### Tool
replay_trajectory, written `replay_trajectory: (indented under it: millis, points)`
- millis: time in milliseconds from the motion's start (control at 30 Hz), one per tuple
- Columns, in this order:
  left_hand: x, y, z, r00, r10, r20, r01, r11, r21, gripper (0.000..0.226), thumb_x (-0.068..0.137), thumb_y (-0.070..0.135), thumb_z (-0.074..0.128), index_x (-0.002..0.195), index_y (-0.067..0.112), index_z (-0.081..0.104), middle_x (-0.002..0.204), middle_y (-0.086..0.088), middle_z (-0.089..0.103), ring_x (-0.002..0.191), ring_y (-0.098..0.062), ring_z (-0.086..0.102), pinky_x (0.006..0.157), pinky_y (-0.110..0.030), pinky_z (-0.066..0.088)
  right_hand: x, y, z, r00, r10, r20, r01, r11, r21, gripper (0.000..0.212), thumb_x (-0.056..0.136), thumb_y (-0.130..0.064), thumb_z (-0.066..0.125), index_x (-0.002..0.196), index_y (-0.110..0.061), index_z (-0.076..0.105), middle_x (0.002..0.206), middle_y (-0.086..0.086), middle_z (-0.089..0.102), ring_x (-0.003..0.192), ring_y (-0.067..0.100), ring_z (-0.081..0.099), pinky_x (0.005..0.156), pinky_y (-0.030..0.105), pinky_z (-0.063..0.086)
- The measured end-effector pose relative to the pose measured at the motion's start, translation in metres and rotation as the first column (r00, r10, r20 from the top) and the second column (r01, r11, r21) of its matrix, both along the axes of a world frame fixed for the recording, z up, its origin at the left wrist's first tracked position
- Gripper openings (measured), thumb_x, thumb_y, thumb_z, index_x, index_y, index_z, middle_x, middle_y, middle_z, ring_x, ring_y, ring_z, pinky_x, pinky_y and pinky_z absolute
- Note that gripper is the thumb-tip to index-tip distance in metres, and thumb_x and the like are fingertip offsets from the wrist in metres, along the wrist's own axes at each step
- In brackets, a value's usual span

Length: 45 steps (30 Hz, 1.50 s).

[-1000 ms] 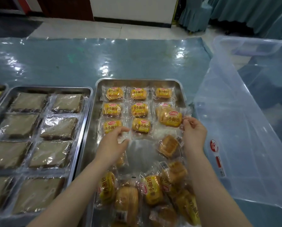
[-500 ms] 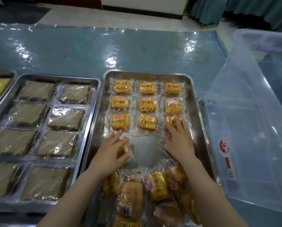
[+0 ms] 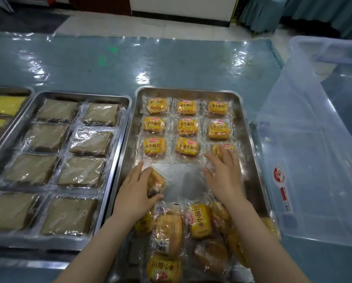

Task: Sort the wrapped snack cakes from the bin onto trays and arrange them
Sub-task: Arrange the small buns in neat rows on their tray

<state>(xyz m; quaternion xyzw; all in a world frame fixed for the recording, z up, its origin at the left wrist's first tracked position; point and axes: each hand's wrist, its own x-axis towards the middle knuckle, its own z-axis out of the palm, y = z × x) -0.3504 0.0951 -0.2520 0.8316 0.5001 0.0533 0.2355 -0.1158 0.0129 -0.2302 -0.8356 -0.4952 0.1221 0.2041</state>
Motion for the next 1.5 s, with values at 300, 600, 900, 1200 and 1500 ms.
replay_trajectory:
  millis: [300,600,900,1200,1500]
  points:
    - [0.003,-0.001,0.041,0.688,0.459,0.563,-0.168,0.854,-0.492,0.023,0.087,0.029,0.061,0.106,0.043,0.057,0.1,0.01,0.065,0.076,0.004,0.063,0.055,-0.014,0.051,-0.04,0.004,0.025,0.915,0.168,-0.367,-0.16,0.986,0.052,0.038,0.092,-0.031,0.059,0.13,-0.034,0.053,0.141,-0.013,0.044,0.131,0.007,0.034,0.111,0.032,0.024]
    - [0.011,-0.005,0.069,0.25,0.823,0.51,0.244,0.455,-0.856,0.033,0.096,0.021,0.041,0.12,0.005,0.057,0.109,-0.019,0.067,0.095,-0.028,0.065,0.086,-0.042,0.054,-0.075,0.017,0.042,0.516,0.053,-0.855,-0.023,0.999,0.048,0.048,0.092,-0.027,0.061,0.137,-0.02,0.045,0.12,0.0,0.065,0.106,0.013,0.062,0.092,0.034,0.052]
    - [0.0,-0.003,0.066,0.478,0.636,0.605,-0.008,0.692,-0.722,0.026,0.082,0.036,0.06,0.103,0.023,0.069,0.096,0.003,0.073,0.087,-0.014,0.069,0.068,-0.024,0.055,-0.067,0.012,0.037,0.432,-0.097,-0.897,0.192,0.981,-0.014,0.035,0.077,-0.016,0.078,0.105,-0.025,0.06,0.095,0.001,0.07,0.084,0.015,0.068,0.073,0.028,0.057]
    - [-0.012,-0.004,0.062,0.449,0.724,0.524,0.029,0.574,-0.819,0.023,0.071,0.013,0.068,0.093,0.016,0.073,0.09,-0.004,0.074,0.078,-0.014,0.07,0.057,-0.022,0.054,-0.062,0.004,0.036,0.379,0.029,-0.925,0.059,0.997,0.056,0.027,0.074,-0.003,0.078,0.087,-0.019,0.061,0.099,0.006,0.069,0.088,0.018,0.069,0.077,0.031,0.056]
    - [-0.01,-0.002,0.076,0.603,0.569,0.559,-0.069,0.735,-0.674,0.021,0.081,0.014,0.068,0.1,0.02,0.071,0.088,-0.004,0.074,0.079,-0.017,0.068,0.068,-0.03,0.057,-0.048,-0.002,0.046,0.446,0.119,-0.887,-0.088,0.992,0.089,0.013,0.083,-0.018,0.072,0.091,-0.029,0.072,0.087,-0.006,0.072,0.077,0.007,0.066,0.071,0.023,0.055]
